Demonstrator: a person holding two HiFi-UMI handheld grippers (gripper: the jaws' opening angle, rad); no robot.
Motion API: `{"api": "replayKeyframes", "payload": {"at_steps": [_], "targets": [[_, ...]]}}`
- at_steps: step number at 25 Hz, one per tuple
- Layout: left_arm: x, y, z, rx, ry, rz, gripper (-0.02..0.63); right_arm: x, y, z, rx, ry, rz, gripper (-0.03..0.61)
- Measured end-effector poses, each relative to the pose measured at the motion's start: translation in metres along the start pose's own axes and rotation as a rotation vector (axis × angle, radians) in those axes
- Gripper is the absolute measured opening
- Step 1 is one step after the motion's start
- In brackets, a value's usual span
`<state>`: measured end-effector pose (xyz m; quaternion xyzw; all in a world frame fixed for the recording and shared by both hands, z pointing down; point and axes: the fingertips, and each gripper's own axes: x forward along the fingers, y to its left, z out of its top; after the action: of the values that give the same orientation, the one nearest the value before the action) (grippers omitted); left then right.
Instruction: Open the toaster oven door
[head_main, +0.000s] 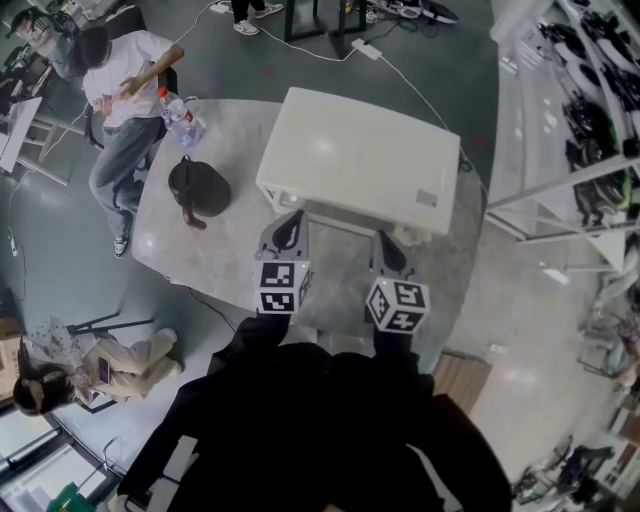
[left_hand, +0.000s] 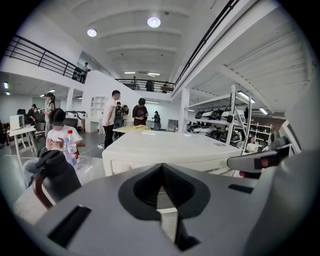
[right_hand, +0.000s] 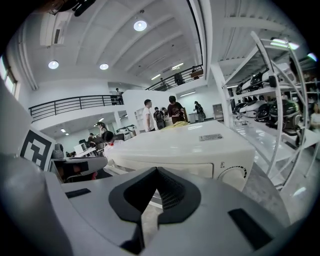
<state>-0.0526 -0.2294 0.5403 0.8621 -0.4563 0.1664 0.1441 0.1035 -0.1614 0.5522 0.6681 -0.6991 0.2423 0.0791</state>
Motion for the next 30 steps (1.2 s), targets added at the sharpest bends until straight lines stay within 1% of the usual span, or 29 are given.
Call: {"api": "replayKeyframes", "payload": {"at_steps": [3,6,8,10,13,18,22,30], "targets": [[0.008,0.005,-0.008,0.0,0.015,0.001,0.003,0.004,-0.002,-0.003,-0.012,0.008,-0.005,0.003],[0.008,0.006,-0.01,0.029,0.02,-0.003,0.003,0.004,0.0,-0.004,-0.05,0.021,-0.007,0.003],[0.008,0.006,-0.01,0.017,0.02,-0.015,0.003,0.003,0.001,-0.004,-0.064,0.023,-0.004,0.003],[0.008,0.006,-0.009,0.003,0.017,-0.023,0.003,0.003,0.001,-0.003,-0.065,0.016,-0.002,0.003],[0.01,0.008,-0.009,0.02,0.016,-0.011,0.003,0.005,0.0,-0.003,-0.061,0.01,0.002,0.003],[0.007,0.006,-0.012,-0.001,0.046,-0.016,0.003,0.003,0.0,-0.005,-0.058,0.02,0.012,0.003],[0.007,0.007,-0.014,0.002,0.041,-0.008,0.003,0.001,0.001,-0.007,-0.055,0.027,0.02,0.003],[-0.002,0.004,-0.02,-0.024,0.058,-0.002,0.003,-0.005,0.004,-0.014,-0.061,0.04,0.046,0.003]]}}
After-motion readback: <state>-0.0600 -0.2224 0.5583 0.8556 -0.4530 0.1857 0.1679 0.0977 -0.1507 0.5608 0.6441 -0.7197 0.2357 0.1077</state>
